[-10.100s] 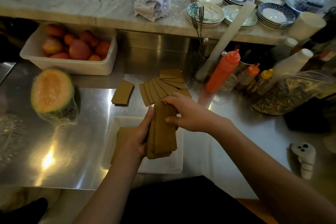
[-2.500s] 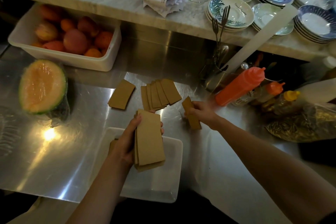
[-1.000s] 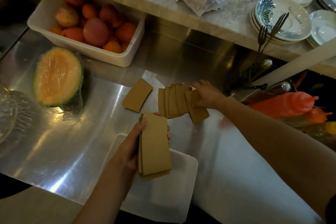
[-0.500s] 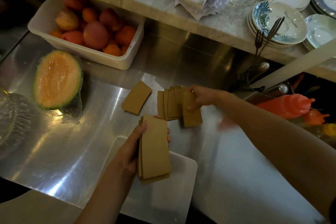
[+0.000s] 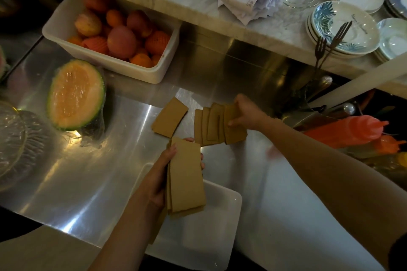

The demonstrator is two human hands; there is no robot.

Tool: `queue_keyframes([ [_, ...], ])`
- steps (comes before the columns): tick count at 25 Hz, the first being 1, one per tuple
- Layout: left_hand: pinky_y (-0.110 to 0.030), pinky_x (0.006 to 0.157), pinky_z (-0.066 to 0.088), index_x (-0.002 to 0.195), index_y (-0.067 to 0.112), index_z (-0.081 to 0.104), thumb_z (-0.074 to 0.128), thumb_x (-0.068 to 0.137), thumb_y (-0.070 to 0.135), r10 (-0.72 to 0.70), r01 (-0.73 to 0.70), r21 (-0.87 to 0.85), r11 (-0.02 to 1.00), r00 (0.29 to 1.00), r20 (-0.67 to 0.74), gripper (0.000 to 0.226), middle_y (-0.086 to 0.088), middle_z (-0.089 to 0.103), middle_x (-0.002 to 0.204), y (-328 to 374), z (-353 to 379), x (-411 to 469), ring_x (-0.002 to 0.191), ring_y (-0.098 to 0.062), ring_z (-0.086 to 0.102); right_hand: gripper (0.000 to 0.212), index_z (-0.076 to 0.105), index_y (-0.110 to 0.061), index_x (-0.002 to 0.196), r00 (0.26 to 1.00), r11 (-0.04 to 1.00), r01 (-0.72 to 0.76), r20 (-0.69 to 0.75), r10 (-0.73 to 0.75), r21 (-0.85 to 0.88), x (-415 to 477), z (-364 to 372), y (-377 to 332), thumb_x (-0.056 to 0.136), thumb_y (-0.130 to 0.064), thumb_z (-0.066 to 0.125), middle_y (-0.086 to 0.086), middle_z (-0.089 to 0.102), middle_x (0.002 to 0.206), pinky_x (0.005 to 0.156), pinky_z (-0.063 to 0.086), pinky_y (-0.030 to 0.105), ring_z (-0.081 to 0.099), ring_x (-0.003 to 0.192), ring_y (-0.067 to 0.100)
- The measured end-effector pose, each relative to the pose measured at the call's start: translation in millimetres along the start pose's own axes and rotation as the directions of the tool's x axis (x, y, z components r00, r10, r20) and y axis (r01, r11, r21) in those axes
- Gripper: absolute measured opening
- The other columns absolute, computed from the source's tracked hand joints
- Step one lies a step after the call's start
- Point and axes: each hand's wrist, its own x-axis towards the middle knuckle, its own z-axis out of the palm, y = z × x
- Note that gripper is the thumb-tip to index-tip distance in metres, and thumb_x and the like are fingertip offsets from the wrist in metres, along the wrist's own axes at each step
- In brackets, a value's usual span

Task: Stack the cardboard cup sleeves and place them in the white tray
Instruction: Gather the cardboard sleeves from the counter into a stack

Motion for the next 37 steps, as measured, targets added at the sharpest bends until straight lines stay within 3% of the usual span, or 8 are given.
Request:
queue_keyframes([
  [5,-0.039,0.071,0.058,0.111,0.022,0.070,0.093,0.050,0.042,-0.005,0.009,0.076,0.997,0.999,-0.050,0.068,-0.018,0.068,0.102,-1.2,-5.4,2.7,0.085,-0.028,0.069,0.042,0.042,-0.022,0.123,0.990,0.820,-0.119,0.125,0.059,0.560,-61.3,-23.8,-11.6,0.089,-0.016,0.066,0.000,0.049,0.115,0.071,0.050,0.025,0.054,0.106,0.021],
  [13,-0.047,0.067,0.059,0.119,0.024,0.066,0.084,0.059,0.051,0.054,-0.038,0.155,0.987,0.993,-0.103,0.068,-0.016,0.070,0.112,-10.8,5.3,-14.4,0.092,-0.032,0.071,0.048,0.043,-0.024,0.131,0.956,0.737,0.029,0.197,-0.219,0.675,-175.3,-29.1,-63.1,0.088,-0.022,0.065,0.000,0.048,0.126,0.086,0.055,0.033,0.056,0.113,0.020],
  [18,-0.054,0.068,0.058,0.129,0.020,0.056,0.091,0.034,0.058,-0.039,0.059,0.252,0.966,0.996,-0.084,0.107,-0.020,0.070,0.113,-21.5,15.6,-34.4,0.098,-0.040,0.069,0.050,0.039,-0.030,0.132,0.969,0.873,0.168,0.085,-0.231,0.459,-215.2,-5.1,-106.8,0.089,-0.029,0.064,-0.015,0.041,0.118,0.071,0.051,0.015,0.051,0.103,0.008],
  [22,-0.056,0.079,0.055,0.138,0.018,0.047,0.091,0.032,0.060,-0.027,0.057,0.292,0.955,0.994,-0.105,0.123,-0.022,0.066,0.121,-29.0,11.9,-47.5,0.104,-0.041,0.066,0.059,0.038,-0.028,0.130,0.961,0.883,0.270,-0.167,-0.222,0.383,-237.8,22.2,-122.4,0.083,-0.035,0.072,-0.012,0.044,0.117,0.072,0.049,0.012,0.052,0.098,0.004],
  [26,-0.052,0.073,0.057,0.130,0.022,0.052,0.091,0.024,0.060,0.039,-0.001,0.297,0.955,0.991,-0.125,0.119,-0.019,0.067,0.117,-34.5,7.4,-62.1,0.097,-0.039,0.069,0.061,0.042,-0.029,0.118,0.936,0.871,0.239,-0.341,-0.089,0.429,-253.7,47.7,-126.4,0.072,-0.042,0.079,-0.014,0.047,0.115,0.075,0.048,0.015,0.054,0.101,0.006],
  [29,-0.063,0.088,0.048,0.121,0.029,0.057,0.091,0.023,0.061,0.066,-0.038,0.290,0.956,0.994,-0.089,0.108,-0.019,0.063,0.122,-40.8,8.1,-69.7,0.106,-0.043,0.062,0.053,0.048,-0.029,0.108,0.897,0.868,0.246,-0.440,-0.036,0.432,-262.0,60.4,-125.8,0.069,-0.047,0.080,-0.009,0.051,0.113,0.078,0.051,0.019,0.055,0.096,0.007],
  [33,-0.074,0.102,0.028,0.126,0.028,0.056,0.093,0.035,0.056,0.094,-0.087,0.235,0.968,0.995,-0.017,0.102,-0.023,0.053,0.136,-46.6,-0.1,-70.8,0.122,-0.049,0.048,0.024,0.055,-0.033,0.083,0.849,0.901,0.297,-0.520,-0.098,0.315,-270.4,71.4,-128.7,0.076,-0.049,0.072,-0.017,0.052,0.097,0.075,0.039,0.008,0.051,0.091,0.005],
  [37,-0.067,0.097,0.039,0.128,0.023,0.051,0.093,0.029,0.053,0.096,-0.085,0.245,0.966,0.995,-0.032,0.111,-0.026,0.051,0.135,-51.0,-3.4,-71.9,0.112,-0.048,0.052,0.027,0.058,-0.033,0.085,0.752,0.938,0.338,-0.620,-0.222,0.074,-265.9,81.5,-124.7,0.082,-0.060,0.054,-0.015,0.054,0.099,0.084,0.041,0.028,0.046,0.096,0.008],
])
